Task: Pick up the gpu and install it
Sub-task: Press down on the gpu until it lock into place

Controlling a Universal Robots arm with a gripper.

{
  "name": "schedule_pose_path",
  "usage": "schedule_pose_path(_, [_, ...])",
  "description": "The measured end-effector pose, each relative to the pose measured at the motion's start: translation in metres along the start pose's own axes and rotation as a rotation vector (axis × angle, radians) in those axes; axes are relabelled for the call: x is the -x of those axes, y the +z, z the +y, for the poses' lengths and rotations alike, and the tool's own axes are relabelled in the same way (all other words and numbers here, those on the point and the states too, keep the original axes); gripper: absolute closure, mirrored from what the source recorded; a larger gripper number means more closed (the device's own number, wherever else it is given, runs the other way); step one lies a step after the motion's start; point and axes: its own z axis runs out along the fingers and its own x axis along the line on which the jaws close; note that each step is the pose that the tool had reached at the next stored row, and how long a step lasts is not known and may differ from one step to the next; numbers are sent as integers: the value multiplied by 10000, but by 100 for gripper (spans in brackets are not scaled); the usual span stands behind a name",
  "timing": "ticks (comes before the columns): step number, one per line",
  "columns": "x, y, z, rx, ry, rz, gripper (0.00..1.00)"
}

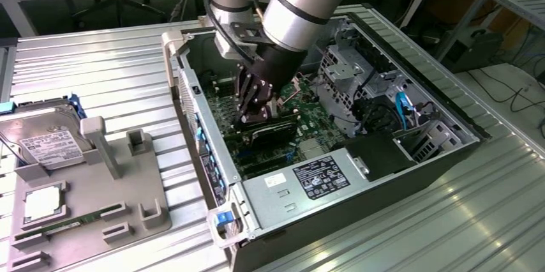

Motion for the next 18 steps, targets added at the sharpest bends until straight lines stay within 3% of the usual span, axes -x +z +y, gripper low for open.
schedule_pose_path(1, [5,2,7,-197,-2,0,89])
schedule_pose_path(2, [9,4,13,-344,-1,7,89])
schedule_pose_path(3, [15,8,26,-586,3,25,89])
schedule_pose_path(6, [27,17,55,-1091,10,66,89])
schedule_pose_path(8, [31,25,78,-1320,18,97,89])
schedule_pose_path(10, [31,36,114,-1467,24,129,89])
schedule_pose_path(11, [31,42,134,-1510,29,149,89])
schedule_pose_path(12, [29,62,201,-1614,48,231,89])
schedule_pose_path(13, [28,72,234,-1763,60,281,89])
schedule_pose_path(14, [29,76,245,-2059,72,333,89])
schedule_pose_path(15, [29,80,254,-2224,78,354,89])
schedule_pose_path(16, [29,106,340,-2427,84,376,89])
schedule_pose_path(18, [31,120,373,-2428,86,386,89])
